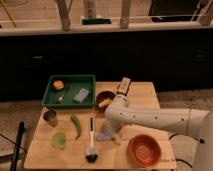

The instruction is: Place towel in plastic cup

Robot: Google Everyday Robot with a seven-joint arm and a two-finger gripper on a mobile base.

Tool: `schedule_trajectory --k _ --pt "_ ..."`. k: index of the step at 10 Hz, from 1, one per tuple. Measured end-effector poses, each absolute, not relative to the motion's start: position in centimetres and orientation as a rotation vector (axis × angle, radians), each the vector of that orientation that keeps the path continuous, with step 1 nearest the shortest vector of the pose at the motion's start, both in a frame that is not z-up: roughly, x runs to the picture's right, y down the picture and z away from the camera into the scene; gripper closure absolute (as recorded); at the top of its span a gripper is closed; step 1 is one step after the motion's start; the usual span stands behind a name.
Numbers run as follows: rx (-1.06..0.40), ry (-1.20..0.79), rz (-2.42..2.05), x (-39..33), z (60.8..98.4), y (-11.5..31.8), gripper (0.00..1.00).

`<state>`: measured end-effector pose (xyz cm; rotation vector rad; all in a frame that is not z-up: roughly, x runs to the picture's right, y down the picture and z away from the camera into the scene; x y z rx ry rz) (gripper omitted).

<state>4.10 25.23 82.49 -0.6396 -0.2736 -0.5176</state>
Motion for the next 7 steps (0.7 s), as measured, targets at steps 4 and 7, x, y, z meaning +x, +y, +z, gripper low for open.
schedule_trajectory --k 4,7 --pt "-0.633 -0.27 -0.525 3.7 82.6 24.7 0.72" --pt "-0.633 -0.266 -0.537 3.6 81.9 24.0 0.98"
